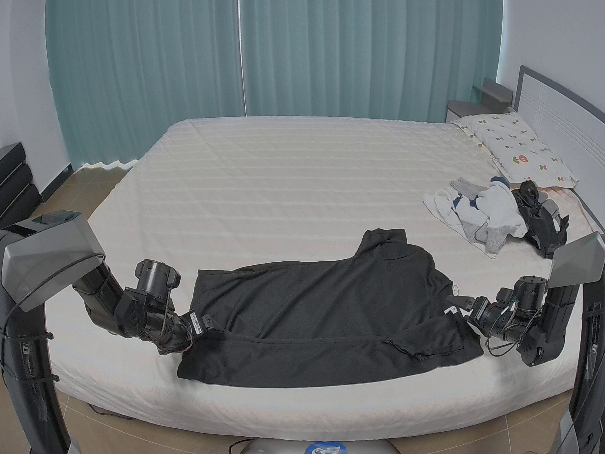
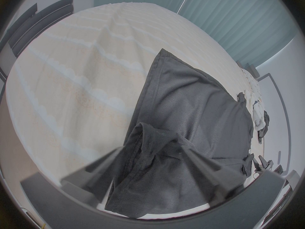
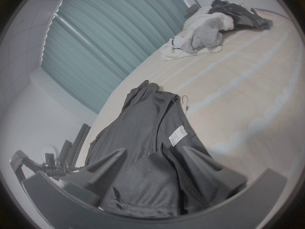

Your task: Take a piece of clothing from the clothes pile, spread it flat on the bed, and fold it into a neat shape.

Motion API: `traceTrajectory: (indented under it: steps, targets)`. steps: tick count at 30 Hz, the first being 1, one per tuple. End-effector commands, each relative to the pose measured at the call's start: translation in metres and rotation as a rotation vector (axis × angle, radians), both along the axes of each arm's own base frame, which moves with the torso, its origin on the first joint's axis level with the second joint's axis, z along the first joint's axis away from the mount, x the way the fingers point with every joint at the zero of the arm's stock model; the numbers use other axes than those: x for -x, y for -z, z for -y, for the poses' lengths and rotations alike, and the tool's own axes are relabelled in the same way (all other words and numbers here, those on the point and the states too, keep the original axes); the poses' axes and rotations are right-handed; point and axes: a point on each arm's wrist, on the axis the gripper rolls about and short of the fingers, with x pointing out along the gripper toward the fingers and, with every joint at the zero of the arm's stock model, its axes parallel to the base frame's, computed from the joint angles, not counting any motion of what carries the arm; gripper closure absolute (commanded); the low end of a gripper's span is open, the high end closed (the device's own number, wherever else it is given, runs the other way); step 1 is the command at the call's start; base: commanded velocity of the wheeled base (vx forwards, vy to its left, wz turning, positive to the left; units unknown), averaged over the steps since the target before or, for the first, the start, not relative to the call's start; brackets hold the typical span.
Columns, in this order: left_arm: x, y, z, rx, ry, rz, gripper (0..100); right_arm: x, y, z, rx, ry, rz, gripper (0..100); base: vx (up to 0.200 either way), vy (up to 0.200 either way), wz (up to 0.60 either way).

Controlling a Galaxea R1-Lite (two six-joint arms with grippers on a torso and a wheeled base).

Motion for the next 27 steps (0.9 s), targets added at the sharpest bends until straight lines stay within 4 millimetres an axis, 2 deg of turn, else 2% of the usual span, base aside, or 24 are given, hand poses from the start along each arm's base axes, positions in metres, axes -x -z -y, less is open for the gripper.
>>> traceTrajectory:
  steps: [1, 5, 11, 14, 17, 23, 27]
  targets:
    - [0.004, -0.014, -0.010, 0.092, -0.042, 0.006, 0, 0.001, -0.023, 0.002, -0.116, 0.048, 0.042, 0, 0.000, 0.000, 0.00]
    - [0.018, -0.026, -0.014, 0.136, -0.048, 0.005, 0, 0.005, -0.028, 0.003, -0.158, 0.065, 0.042, 0, 0.000, 0.000, 0.00]
    - [0.014, -0.033, -0.021, 0.190, -0.137, 0.010, 0, 0.004, -0.037, 0.007, -0.191, 0.092, 0.063, 0, 0.000, 0.000, 0.00]
    - [0.014, -0.033, -0.021, 0.197, -0.134, 0.007, 0, 0.006, -0.035, 0.009, -0.187, 0.103, 0.053, 0, 0.200, 0.000, 0.00]
    - [0.012, -0.032, -0.021, 0.196, -0.134, 0.009, 0, 0.006, -0.035, 0.009, -0.187, 0.103, 0.053, 0, 0.000, 0.000, 0.00]
    - [0.006, -0.035, -0.021, 0.193, -0.142, 0.030, 0, 0.008, -0.034, 0.006, -0.188, 0.097, 0.043, 0, 0.000, 0.000, 0.00]
    - [-0.010, -0.040, -0.027, 0.178, -0.171, 0.077, 0, 0.011, -0.034, 0.005, -0.187, 0.094, 0.039, 0, 0.000, 0.000, 0.00]
